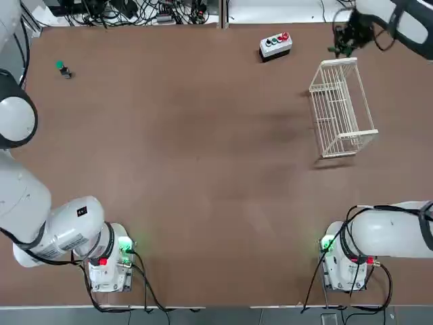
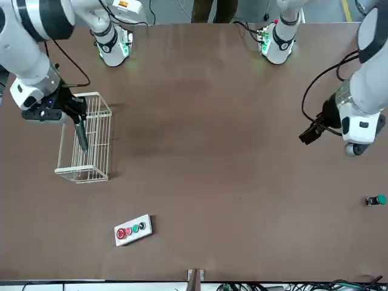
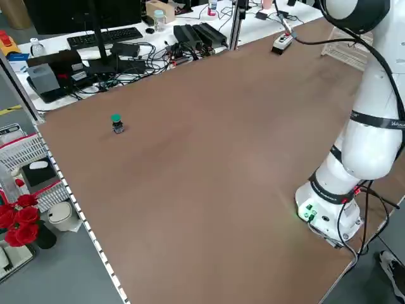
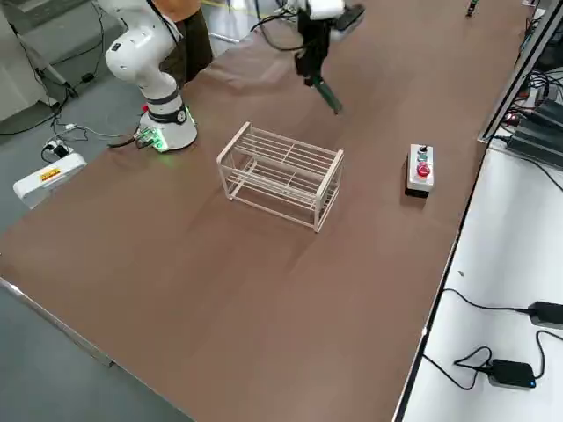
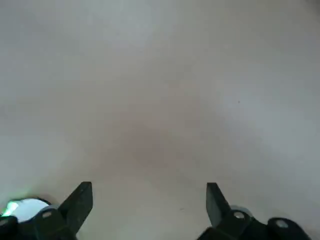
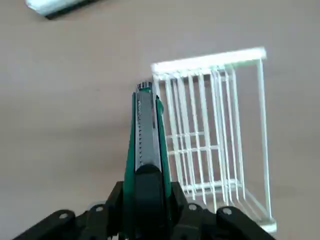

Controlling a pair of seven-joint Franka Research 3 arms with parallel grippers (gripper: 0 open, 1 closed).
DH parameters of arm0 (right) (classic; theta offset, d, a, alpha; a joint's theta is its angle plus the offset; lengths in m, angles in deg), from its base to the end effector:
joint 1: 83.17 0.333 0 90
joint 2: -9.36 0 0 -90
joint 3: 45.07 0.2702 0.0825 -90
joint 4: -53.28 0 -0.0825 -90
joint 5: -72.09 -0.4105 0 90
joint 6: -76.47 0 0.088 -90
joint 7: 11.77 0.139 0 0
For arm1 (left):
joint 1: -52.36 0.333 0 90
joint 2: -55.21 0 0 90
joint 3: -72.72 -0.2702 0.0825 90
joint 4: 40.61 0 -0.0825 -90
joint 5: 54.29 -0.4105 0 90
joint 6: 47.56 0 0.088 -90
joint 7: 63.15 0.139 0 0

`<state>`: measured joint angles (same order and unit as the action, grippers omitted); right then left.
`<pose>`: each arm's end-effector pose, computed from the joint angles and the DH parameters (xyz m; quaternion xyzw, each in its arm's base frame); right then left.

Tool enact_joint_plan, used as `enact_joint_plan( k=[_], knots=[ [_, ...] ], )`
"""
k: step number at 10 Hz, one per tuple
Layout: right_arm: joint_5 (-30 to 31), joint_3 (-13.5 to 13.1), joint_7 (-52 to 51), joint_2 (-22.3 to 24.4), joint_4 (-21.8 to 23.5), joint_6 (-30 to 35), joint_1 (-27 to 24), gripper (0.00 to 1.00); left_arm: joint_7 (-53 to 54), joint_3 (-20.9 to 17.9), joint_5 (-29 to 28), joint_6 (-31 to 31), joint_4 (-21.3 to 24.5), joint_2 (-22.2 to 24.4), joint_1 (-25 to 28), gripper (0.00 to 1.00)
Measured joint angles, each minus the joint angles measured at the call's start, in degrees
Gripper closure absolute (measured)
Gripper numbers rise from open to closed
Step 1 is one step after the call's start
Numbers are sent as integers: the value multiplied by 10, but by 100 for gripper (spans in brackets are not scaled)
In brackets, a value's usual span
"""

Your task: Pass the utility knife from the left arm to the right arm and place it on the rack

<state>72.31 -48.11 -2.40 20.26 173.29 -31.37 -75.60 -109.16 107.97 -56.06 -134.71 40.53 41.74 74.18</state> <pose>0.5281 0.0411 0.4164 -0.9991 0.0411 0.0115 0.0018 0.6124 -0.1099 0.5007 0.9566 0.2833 -0.0638 0.0237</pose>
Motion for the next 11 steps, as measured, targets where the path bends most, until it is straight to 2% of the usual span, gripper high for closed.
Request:
enact_joint_plan(
  k=[1,3,4,6,8,11],
  knots=[
    [-2,-18,-10,10,39,-24,0,59,62,-40,7,4,2,7,-14,0],
    [-3,-58,-49,13,94,-85,1,59,180,-155,29,24,2,34,-89,0],
    [-4,-72,-66,13,118,-116,1,59,251,-184,31,39,3,52,-110,0],
    [-5,-73,-69,13,157,-172,5,59,354,-232,32,53,12,90,-143,0],
    [-5,-73,-70,13,182,-206,14,59,376,-243,32,42,22,108,-153,0],
    [-5,-74,-86,13,208,-259,16,59,380,-245,29,18,35,104,-153,0]
  ],
)
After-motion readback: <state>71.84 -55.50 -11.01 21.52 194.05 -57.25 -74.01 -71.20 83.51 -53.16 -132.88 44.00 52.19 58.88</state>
